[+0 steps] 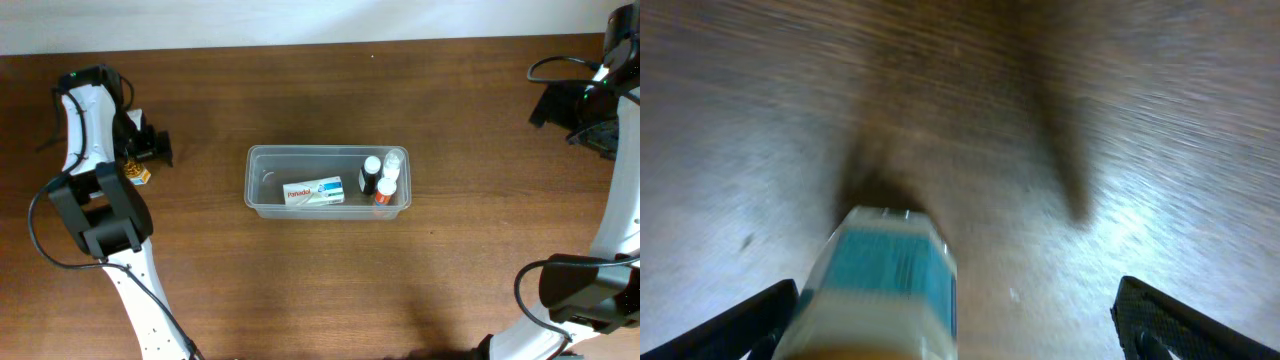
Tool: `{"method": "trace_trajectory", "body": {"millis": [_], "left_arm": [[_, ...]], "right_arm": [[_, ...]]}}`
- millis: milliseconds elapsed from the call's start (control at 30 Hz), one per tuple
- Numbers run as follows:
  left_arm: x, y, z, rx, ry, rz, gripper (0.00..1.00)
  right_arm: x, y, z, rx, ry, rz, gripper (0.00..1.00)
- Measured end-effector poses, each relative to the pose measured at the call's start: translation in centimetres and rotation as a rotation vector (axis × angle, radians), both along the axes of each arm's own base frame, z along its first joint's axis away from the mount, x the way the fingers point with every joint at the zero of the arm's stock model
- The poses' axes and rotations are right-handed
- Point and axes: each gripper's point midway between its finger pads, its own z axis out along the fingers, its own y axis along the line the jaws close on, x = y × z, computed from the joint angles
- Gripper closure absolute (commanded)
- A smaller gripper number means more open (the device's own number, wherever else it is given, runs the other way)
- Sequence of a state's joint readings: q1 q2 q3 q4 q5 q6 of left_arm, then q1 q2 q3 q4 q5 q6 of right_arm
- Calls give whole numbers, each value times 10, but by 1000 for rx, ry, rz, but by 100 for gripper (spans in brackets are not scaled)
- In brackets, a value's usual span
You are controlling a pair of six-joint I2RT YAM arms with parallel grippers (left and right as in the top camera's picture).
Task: Pack container
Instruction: 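Move the left gripper back left over the gold-capped jar, then lower the left gripper and close it on the gold-capped jar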
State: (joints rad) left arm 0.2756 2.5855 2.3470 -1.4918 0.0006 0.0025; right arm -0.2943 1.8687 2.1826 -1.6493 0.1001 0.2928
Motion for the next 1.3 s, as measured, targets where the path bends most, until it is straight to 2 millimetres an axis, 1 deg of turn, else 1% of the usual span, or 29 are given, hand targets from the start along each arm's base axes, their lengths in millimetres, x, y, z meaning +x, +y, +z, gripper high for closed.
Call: {"method": "trace_trajectory", "body": {"millis": [67, 300, 367, 400, 467, 567, 633, 733, 1000, 1233, 1300], "left_arm": [[-1, 0, -4, -2, 9, 1, 1], [3, 2, -5, 3, -9, 3, 1], [3, 3, -5, 4, -10, 4, 7], [3, 3, -5, 4, -10, 5, 16], [4, 4, -5, 6, -13, 13, 25], [4, 6, -5, 10, -16, 12, 42], [4, 6, -5, 12, -17, 12, 48], [5, 6, -5, 12, -20, 15, 50], [6, 6, -5, 8, -24, 16, 50], [3, -1, -4, -31, -13, 22, 50], [2, -4, -1, -47, -12, 24, 50]], "right_arm": [[0, 0, 0, 0, 0, 0, 2], [0, 0, 0, 0, 0, 1, 2], [0, 0, 0, 0, 0, 1, 2], [0, 0, 0, 0, 0, 1, 2], [0, 0, 0, 0, 0, 0, 2], [0, 0, 0, 0, 0, 0, 2], [0, 0, 0, 0, 0, 0, 2], [0, 0, 0, 0, 0, 0, 2], [0, 0, 0, 0, -1, 0, 2], [0, 0, 0, 0, -1, 0, 2], [0, 0, 0, 0, -1, 0, 2]]}}
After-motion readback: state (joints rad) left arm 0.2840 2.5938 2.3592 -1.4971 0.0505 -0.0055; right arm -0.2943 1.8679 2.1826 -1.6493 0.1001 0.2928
